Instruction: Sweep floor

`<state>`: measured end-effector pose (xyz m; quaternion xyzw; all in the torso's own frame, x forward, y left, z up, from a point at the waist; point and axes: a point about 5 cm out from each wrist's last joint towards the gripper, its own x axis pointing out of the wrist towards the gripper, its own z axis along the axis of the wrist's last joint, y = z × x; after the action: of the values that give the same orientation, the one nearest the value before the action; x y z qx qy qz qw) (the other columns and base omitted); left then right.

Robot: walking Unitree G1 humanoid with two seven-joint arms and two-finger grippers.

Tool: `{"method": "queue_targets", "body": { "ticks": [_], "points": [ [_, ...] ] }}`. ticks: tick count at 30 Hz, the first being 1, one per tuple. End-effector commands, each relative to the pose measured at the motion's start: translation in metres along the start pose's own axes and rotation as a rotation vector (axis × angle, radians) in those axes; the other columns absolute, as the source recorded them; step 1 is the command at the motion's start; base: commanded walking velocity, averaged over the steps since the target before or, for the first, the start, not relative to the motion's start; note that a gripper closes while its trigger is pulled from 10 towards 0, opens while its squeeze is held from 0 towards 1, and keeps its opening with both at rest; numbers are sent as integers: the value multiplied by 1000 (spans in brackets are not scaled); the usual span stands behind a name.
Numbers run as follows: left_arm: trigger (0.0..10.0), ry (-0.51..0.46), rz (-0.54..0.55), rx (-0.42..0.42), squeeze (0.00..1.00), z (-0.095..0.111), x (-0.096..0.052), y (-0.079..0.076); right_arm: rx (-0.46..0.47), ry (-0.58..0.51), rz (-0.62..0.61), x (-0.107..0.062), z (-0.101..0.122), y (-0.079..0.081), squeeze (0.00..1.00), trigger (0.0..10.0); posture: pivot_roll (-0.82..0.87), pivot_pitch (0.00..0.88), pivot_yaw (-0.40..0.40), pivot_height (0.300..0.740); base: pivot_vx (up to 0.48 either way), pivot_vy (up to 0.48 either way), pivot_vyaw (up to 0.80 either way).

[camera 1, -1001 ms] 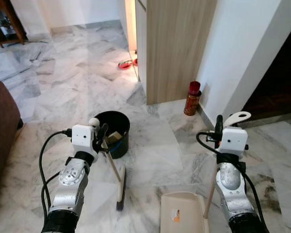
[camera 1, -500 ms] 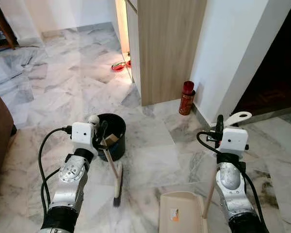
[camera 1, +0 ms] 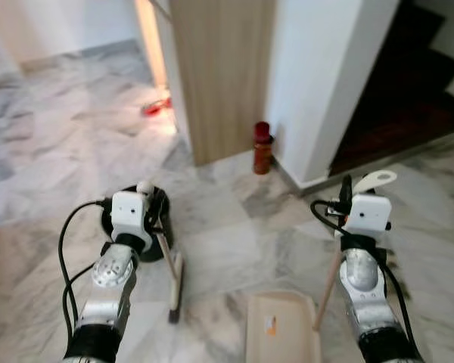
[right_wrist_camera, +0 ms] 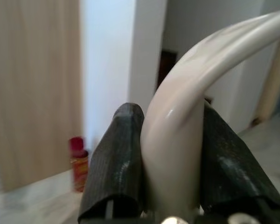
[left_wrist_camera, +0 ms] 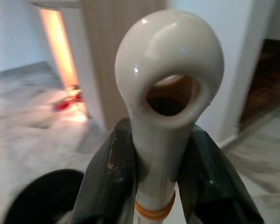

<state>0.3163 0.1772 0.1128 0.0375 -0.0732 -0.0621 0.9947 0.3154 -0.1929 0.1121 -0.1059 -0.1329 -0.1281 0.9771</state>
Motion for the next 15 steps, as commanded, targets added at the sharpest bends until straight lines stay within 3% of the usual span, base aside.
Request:
{"method": "queue_targets", "body": {
  "ticks": [1,15],
  "points": [
    [10000,-40,3,17,0,8,2,3,0,-8,5,1,2,1,0,10000,-63,70,52,740,0,0,-800],
    [10000,-43,-4,31,0,9,2,4,1,-6,2,0,1,2,0,10000,-61,66,53,740,0,-17,-800]
  ]
}}
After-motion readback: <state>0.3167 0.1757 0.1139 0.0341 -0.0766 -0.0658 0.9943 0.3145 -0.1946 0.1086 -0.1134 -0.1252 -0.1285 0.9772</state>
